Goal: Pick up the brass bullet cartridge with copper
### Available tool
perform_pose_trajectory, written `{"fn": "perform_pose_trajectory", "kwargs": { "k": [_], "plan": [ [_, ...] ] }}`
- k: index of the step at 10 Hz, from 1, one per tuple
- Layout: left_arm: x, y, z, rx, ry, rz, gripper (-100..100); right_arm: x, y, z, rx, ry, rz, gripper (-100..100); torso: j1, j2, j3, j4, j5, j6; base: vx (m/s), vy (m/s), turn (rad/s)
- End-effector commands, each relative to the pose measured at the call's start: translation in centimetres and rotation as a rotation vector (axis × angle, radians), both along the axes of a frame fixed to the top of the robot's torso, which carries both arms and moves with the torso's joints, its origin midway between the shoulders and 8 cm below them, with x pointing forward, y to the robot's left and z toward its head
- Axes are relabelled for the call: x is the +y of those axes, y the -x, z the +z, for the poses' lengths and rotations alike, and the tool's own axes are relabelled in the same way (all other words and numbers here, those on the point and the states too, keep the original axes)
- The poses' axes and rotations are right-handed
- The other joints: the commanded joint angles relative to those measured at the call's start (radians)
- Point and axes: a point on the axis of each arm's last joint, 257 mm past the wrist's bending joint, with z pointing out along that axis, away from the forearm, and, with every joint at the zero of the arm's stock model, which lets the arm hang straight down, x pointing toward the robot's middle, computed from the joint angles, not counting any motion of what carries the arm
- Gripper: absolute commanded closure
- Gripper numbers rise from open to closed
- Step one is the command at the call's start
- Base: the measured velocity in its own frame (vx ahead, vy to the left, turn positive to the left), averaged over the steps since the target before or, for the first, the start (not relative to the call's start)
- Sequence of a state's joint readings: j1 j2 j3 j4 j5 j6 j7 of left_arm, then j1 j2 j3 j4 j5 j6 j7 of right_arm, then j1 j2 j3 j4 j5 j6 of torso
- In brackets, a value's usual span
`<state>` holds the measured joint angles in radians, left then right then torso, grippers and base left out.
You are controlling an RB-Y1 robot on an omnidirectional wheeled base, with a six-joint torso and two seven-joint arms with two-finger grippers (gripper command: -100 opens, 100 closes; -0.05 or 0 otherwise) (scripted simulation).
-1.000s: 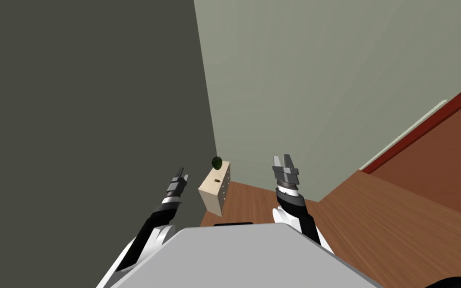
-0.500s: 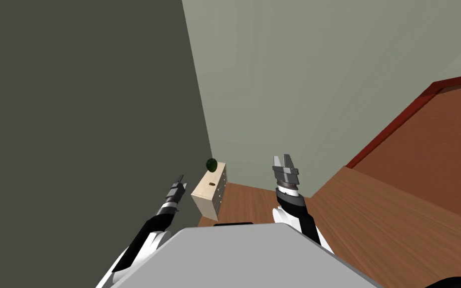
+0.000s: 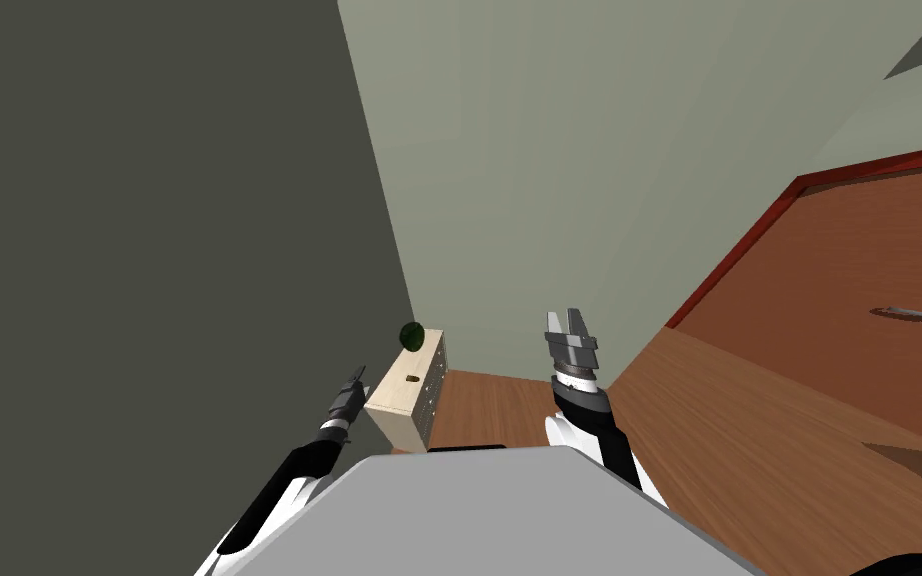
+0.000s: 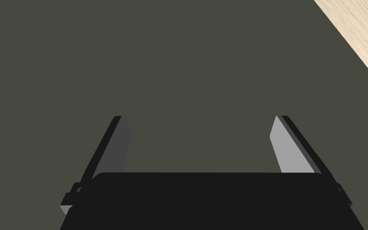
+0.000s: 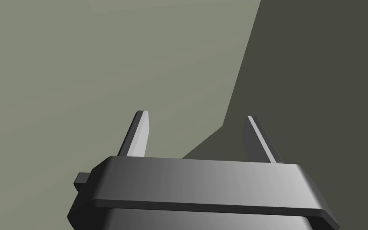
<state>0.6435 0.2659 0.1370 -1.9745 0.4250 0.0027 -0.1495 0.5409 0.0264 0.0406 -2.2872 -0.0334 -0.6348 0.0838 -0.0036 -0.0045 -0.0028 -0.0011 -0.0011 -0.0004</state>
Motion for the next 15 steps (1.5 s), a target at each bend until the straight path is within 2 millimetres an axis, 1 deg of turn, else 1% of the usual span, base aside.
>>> {"fn": "perform_pose_trajectory", "kwargs": {
  "k": [1, 2, 4, 6, 7, 9, 10, 11, 13, 15],
  "plan": [
    [0.8, 1.2, -2.4, 0.072, 0.025, 0.013, -100, 0.0, 0.0, 0.0, 0.0, 0.0, 0.0, 0, 0.0, 0.0, 0.0, 0.0, 0.0, 0.0, 0.062, -0.041, -0.135],
    [0.8, 1.2, -2.4, 0.072, 0.025, 0.013, -100, 0.0, 0.0, 0.0, 0.0, 0.0, 0.0, 0, 0.0, 0.001, 0.001, 0.0, 0.0, 0.0, 0.051, -0.026, -0.059],
    [1.7, 3.3, -6.6, 0.189, 0.064, 0.031, -100, 0.0, 0.0, 0.0, 0.0, 0.0, 0.0, 0, 0.001, 0.001, 0.001, 0.0, 0.0, 0.0, 0.091, -0.03, -0.184],
    [2.4, 5.8, -10.7, 0.304, 0.1, 0.049, -100, 0.0, 0.0, 0.0, 0.0, 0.0, 0.0, 0, 0.0, -0.003, -0.002, -0.001, 0.0, 0.0, 0.15, -0.044, -0.229],
    [2.4, 5.9, -10.7, 0.307, 0.101, 0.049, -100, 0.0, 0.0, 0.0, 0.0, 0.0, 0.0, 0, 0.001, -0.004, -0.002, -0.001, 0.0, 0.0, 0.112, -0.001, -0.063],
    [2.8, 8.6, -14.3, 0.415, 0.134, 0.061, -100, 0.0, 0.0, 0.0, 0.0, 0.0, 0.0, 0, 0.003, -0.001, -0.001, 0.0, 0.001, 0.0, 0.099, 0.005, -0.174],
    [2.9, 10.1, -16.1, 0.469, 0.15, 0.067, -100, 0.0, 0.0, 0.0, 0.0, 0.0, 0.0, 0, 0.003, -0.002, -0.001, 0.0, 0.001, 0.0, 0.147, 0.016, -0.382],
    [3.0, 10.3, -16.3, 0.475, 0.151, 0.069, -100, 0.0, 0.0, 0.0, 0.0, 0.0, 0.0, 0, 0.003, -0.003, -0.002, -0.001, 0.001, 0.0, 0.106, 0.011, 0.04],
    [3.2, 13.6, -19.6, 0.581, 0.18, 0.08, -100, 0.0, 0.0, 0.0, 0.0, 0.0, 0.0, 0, 0.002, -0.001, 0.0, 0.0, 0.001, 0.0, 0.101, 0.006, -0.23],
    [3.2, 16.9, -22.4, 0.681, 0.207, 0.09, -100, 0.0, 0.0, 0.0, 0.0, 0.0, 0.0, 0, 0.003, -0.004, -0.002, -0.001, 0.001, 0.0, 0.142, 0.027, -0.224]
  ]
}}
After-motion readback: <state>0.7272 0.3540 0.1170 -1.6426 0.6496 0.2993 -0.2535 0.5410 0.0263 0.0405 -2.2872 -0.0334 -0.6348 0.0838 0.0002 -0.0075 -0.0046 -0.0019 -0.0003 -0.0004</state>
